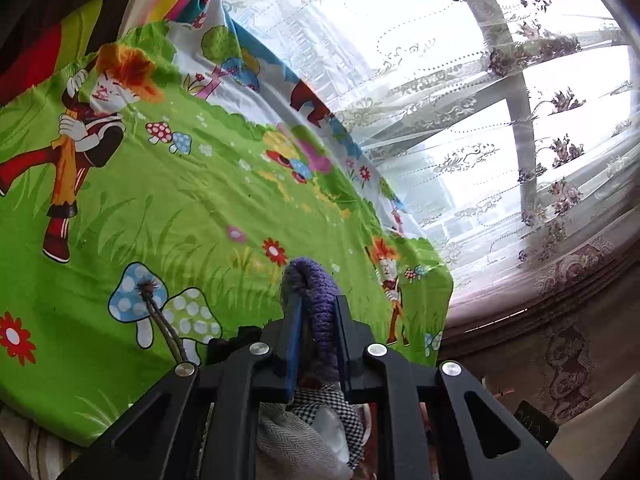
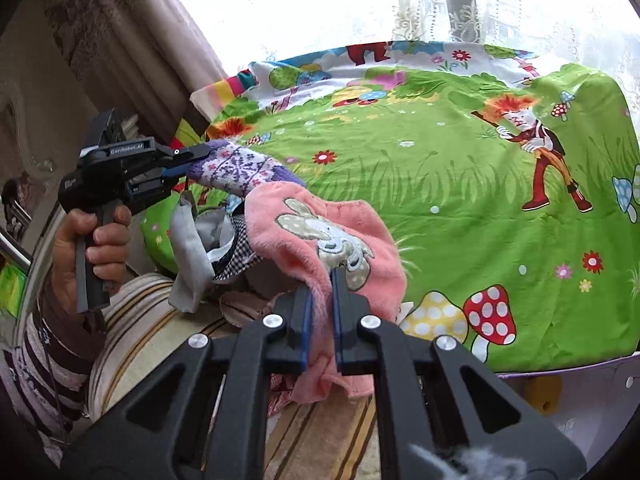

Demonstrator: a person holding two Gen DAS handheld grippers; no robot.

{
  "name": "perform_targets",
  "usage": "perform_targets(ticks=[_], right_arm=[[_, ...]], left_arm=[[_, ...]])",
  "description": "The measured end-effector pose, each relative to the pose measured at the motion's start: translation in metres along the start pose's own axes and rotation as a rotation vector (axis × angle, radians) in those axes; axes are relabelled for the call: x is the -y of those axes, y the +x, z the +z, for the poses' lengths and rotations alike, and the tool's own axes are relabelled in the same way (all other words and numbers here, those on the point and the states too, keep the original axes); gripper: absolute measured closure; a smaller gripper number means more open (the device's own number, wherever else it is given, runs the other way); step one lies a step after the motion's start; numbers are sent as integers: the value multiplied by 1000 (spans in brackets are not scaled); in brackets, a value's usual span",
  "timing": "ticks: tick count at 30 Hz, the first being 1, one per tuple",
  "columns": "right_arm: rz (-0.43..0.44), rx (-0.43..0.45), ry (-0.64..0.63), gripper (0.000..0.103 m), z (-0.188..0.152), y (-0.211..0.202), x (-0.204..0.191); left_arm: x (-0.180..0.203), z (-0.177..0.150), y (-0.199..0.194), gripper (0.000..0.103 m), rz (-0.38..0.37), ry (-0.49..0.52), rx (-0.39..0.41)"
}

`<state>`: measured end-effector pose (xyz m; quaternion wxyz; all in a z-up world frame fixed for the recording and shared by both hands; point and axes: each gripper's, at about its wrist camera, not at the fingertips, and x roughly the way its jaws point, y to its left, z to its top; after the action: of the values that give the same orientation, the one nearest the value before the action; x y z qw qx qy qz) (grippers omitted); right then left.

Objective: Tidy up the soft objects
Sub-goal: 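Lift the pink towel toward the box with the right tool while the left tool holds the mitten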

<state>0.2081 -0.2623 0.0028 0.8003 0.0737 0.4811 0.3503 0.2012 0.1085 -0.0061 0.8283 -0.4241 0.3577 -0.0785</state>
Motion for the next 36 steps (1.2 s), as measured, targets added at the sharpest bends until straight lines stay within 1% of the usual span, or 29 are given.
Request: perform_targets(ticks=[5, 8, 10, 14, 15, 17, 18, 19, 20, 21, 22, 24, 25, 27, 28, 29, 30, 31, 32, 34, 36], right_arm=[[51, 60, 104, 92, 6, -32, 31], [56, 92, 152, 92, 4, -51, 47], [40, 111, 169, 92, 1, -63, 56], [6, 141, 197, 92, -8, -85, 70], [0, 146, 201, 92, -10, -89, 73], [-10, 151, 210, 92, -15, -95, 79], [-13, 148, 215, 92, -18, -96, 81], [-14, 142, 220, 92, -21, -95, 84], [-14, 131, 225, 92, -25, -92, 87], [-16, 118, 232, 92, -30, -90, 91], [-22, 107, 244, 92, -34, -87, 96], [-42, 75, 271, 92, -44, -79, 108], [-71, 50, 275, 92, -48, -74, 112], [-138, 3, 259, 90, -55, -64, 118], [-144, -22, 255, 82, -59, -58, 123], [-144, -49, 271, 62, -65, -52, 130], [-155, -69, 297, 49, -69, -45, 138], [-165, -79, 311, 31, -75, -40, 145], [-175, -87, 317, 28, -78, -36, 150], [-190, -106, 335, 28, -83, -27, 159], [-184, -122, 345, 26, -85, -17, 166]], left_arm=[[19, 4, -8, 87, -79, 2, 45], [27, 4, -14, 87, -162, -28, 48], [31, 1, -17, 87, -235, -68, 27], [37, -11, -17, 87, -319, -133, -57], [40, -16, -21, 87, -340, -136, -73], [46, -26, -26, 87, -339, -114, -92], [47, -31, -29, 87, -326, -98, -107], [49, -37, -30, 87, -277, -67, -129], [49, -43, -29, 87, -204, -29, -156], [46, -49, -26, 87, -159, -15, -183], [40, -54, -23, 86, -139, -21, -206], [27, -60, -16, 78, -69, -28, -244], [22, -62, -16, 77, -43, -33, -244], [19, -63, -23, 70, -7, -10, -233], [20, -62, -29, 67, 20, 15, -212], [23, -61, -36, 58, 58, 47, -184], [25, -59, -45, 50, 84, 80, -155], [31, -58, -52, 47, 107, 115, -131], [37, -57, -59, 45, 130, 153, -110], [52, -59, -69, 45, 153, 230, -79], [67, -68, -72, 45, 158, 323, -100]])
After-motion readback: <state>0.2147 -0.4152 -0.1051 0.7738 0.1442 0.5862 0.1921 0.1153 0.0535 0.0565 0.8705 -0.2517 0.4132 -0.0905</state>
